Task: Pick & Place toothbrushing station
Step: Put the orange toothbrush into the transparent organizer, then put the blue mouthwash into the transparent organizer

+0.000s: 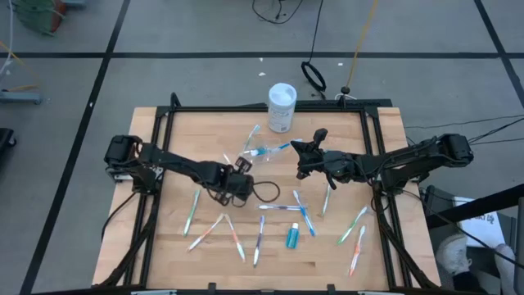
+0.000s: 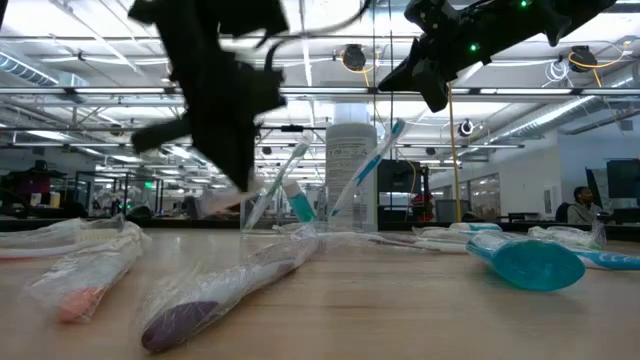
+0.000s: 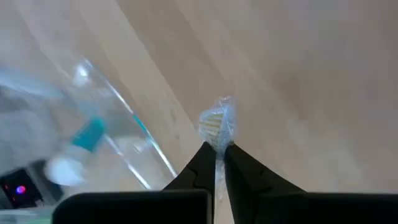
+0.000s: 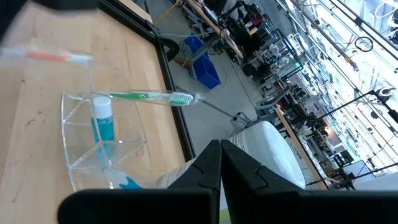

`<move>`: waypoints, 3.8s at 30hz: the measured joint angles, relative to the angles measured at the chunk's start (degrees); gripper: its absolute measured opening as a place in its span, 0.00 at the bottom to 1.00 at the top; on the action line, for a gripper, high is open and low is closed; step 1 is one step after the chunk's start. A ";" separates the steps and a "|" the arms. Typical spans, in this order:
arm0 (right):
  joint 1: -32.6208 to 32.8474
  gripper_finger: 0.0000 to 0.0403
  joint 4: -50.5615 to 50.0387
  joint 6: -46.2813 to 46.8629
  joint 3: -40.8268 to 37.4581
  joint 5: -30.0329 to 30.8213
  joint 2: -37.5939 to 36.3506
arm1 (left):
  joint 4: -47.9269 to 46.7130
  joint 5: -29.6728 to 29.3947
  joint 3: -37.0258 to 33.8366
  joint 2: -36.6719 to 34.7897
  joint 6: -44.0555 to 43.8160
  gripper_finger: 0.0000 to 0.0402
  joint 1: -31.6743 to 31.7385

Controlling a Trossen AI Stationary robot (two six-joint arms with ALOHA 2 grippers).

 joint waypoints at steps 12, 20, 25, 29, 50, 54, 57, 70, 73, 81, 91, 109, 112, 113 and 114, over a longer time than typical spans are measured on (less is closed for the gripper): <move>0.00 0.00 -0.37 0.06 0.00 0.00 0.02 | 2.31 6.32 17.96 -9.93 2.35 0.04 8.20; 0.00 0.00 -1.71 0.07 0.00 -0.02 0.02 | 15.94 21.85 8.78 -21.14 -12.96 0.03 17.98; 0.00 0.00 -1.58 0.07 0.00 -0.02 0.02 | 35.27 21.76 -6.33 -21.52 -22.77 0.02 19.19; 0.00 0.00 -1.31 0.07 0.01 -0.06 0.02 | 46.46 13.04 -14.20 -20.97 -30.86 0.01 18.19; -0.15 0.00 -1.46 1.56 0.01 -5.84 0.02 | 44.18 -8.02 -16.14 -26.92 -35.69 0.05 12.16; -0.15 0.00 -1.75 1.57 0.00 -5.86 0.02 | 35.39 -8.00 -16.10 -28.77 -41.71 0.05 12.02; -0.15 0.00 -1.72 1.58 0.00 -5.84 0.02 | 28.94 -8.03 -16.17 -28.41 -46.46 0.06 12.32; -0.15 0.00 -1.72 2.04 0.00 -5.92 0.02 | 26.49 -9.27 -16.17 -22.47 -48.42 0.08 13.26; -0.15 0.00 -1.74 2.03 0.00 -5.95 0.02 | 25.39 -12.68 -16.17 -22.00 -48.78 0.12 14.76; -0.15 0.00 -1.74 2.04 0.00 -5.94 0.02 | 23.09 -12.63 -16.17 -22.02 -48.24 0.32 17.80; -0.82 0.01 -2.28 11.19 0.00 -5.70 0.02 | 22.99 -12.89 -16.17 -22.02 -50.14 0.49 19.00; -6.63 0.32 -31.93 29.59 0.02 -17.18 0.02 | 22.73 -7.48 -16.17 -22.02 -49.91 0.52 18.67; -6.54 0.34 -35.10 29.25 0.02 -25.60 0.02 | 22.73 -7.47 -16.17 -22.04 -49.62 0.52 18.67; -6.54 0.35 -35.48 29.14 0.01 -27.05 0.02 | 22.73 -7.47 -16.17 -22.04 -49.41 0.52 18.68; -6.54 0.35 -35.53 29.25 0.02 -27.47 0.02 | 22.69 -7.45 -16.17 -22.04 -49.17 0.52 18.67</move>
